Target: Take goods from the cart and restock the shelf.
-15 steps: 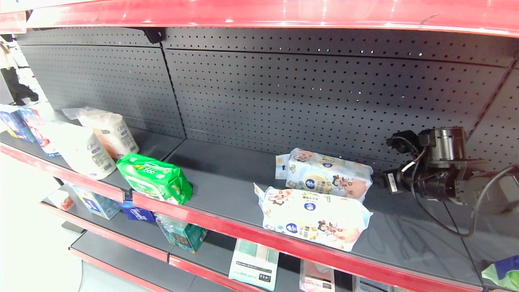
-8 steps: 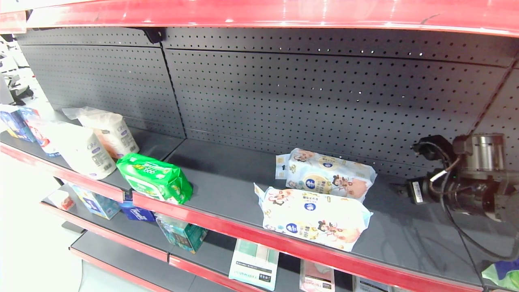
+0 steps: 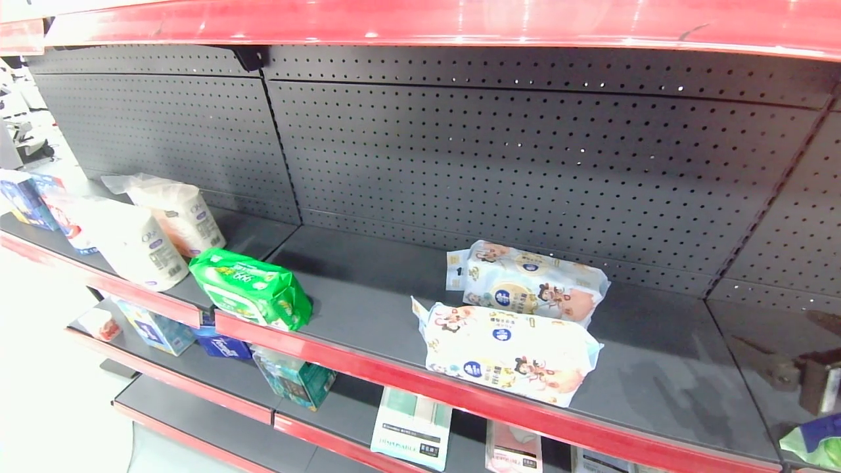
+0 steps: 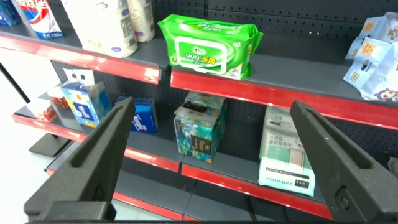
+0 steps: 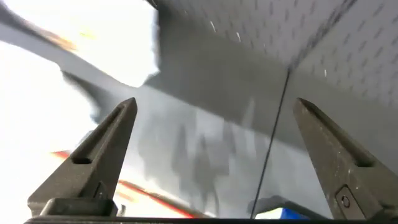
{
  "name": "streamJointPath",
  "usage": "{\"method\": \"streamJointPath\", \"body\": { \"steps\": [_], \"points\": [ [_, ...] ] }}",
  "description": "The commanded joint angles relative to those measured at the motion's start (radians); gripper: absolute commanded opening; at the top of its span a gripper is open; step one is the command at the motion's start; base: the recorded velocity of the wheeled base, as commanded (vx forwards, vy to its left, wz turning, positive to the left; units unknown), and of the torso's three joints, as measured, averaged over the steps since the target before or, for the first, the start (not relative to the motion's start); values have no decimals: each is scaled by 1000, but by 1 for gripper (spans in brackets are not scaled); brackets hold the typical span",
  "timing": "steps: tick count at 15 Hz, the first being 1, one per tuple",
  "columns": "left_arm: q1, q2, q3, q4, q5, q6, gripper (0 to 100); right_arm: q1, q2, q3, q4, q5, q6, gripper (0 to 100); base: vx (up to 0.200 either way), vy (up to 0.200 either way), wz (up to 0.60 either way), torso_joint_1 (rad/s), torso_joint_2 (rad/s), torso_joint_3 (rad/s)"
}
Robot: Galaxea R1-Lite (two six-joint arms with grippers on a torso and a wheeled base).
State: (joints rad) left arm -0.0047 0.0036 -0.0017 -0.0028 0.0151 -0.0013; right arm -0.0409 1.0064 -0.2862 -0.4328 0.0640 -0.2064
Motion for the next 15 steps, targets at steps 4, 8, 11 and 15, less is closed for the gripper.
{"method": "streamJointPath", "body": {
  "steps": [4,8,11,15],
  "points": [
    [0,-1,2,0,0,0,100,-28,-563,214,45,95,-30,100,0,0,0,0,0,0],
    [0,-1,0,0,0,0,100,-28,-925,268,342,91,21,100,0,0,0,0,0,0],
    [0,-1,0,0,0,0,100,-28,-914,286,376,69,62,100,0,0,0,0,0,0],
    [0,1,0,1,-3,1,100,-28,-914,286,378,76,148,100,0,0,0,0,0,0]
  ]
}}
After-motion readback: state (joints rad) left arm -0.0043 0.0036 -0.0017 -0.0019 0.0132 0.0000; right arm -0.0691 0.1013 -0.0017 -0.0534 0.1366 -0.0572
